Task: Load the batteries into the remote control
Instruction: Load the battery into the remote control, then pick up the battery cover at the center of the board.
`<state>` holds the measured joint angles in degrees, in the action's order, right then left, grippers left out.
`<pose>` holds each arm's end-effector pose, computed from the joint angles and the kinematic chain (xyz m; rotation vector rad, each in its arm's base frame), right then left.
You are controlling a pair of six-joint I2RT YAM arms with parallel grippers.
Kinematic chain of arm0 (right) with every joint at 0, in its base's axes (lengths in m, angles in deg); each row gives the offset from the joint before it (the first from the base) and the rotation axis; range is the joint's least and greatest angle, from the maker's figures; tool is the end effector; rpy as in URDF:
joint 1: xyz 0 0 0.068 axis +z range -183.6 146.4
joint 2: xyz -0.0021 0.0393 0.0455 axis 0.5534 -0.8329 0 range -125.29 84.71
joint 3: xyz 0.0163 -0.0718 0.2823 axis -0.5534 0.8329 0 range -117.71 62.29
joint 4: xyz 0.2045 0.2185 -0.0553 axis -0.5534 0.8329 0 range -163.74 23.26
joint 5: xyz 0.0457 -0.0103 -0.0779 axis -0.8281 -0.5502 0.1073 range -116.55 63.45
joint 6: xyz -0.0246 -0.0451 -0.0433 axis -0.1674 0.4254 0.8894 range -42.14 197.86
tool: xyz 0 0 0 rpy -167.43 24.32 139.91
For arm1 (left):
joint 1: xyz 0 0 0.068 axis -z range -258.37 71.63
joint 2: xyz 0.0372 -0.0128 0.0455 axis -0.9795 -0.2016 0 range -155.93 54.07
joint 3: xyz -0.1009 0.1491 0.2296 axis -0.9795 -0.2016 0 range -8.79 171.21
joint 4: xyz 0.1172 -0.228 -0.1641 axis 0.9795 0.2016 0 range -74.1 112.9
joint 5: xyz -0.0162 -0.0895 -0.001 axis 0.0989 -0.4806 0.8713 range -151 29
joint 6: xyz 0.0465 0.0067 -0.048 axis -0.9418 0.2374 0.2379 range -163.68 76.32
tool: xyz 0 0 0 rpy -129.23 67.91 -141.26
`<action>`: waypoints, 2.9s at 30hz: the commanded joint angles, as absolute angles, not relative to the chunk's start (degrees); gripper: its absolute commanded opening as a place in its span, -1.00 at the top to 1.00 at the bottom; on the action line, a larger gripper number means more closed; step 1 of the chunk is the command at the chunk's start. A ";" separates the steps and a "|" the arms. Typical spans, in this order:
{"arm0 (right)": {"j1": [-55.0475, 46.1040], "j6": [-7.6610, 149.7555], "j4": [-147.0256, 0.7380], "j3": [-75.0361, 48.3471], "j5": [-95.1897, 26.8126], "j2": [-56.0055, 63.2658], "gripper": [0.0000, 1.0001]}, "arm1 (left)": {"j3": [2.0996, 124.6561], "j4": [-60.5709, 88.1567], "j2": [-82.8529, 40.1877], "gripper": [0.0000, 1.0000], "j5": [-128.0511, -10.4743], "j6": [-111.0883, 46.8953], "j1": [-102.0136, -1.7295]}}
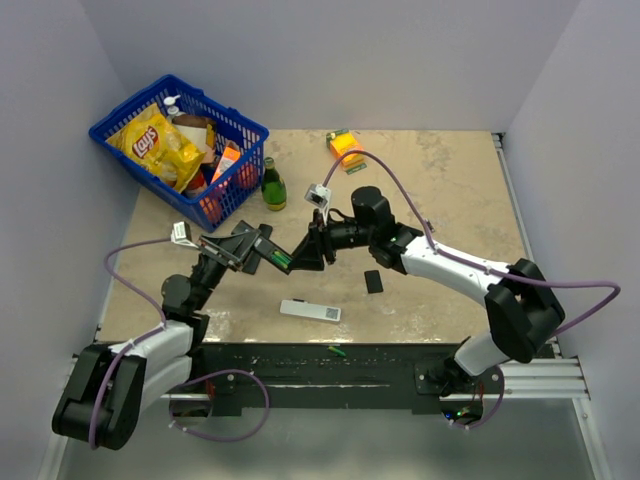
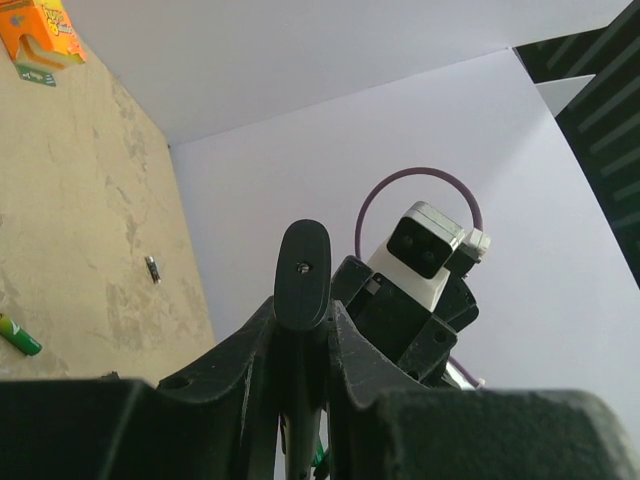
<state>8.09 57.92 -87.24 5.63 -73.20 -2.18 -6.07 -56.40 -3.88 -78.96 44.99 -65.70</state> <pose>0.2666 0.2896 0.2703 -0.9811 1.7956 1.4638 0.1954 -0.0609 0.1863 -0.6545 1.3460 -1.6783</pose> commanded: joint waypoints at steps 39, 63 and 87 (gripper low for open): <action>7.97 64.94 -72.35 0.24 -58.56 4.90 -0.64 | -7.84 -64.54 3.27 1.00 -90.53 27.80 -62.64; 7.62 56.59 -36.38 3.14 -14.85 0.70 -0.73 | 4.57 -9.67 17.16 1.00 -77.44 -2.81 -62.64; 2.70 55.80 -45.44 11.75 -22.94 -7.04 -0.24 | -0.70 -17.85 15.40 1.00 -79.90 0.00 -62.64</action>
<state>3.11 55.80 -42.54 11.33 -21.12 -6.03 -0.45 -13.38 14.98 -78.87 -0.83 -62.82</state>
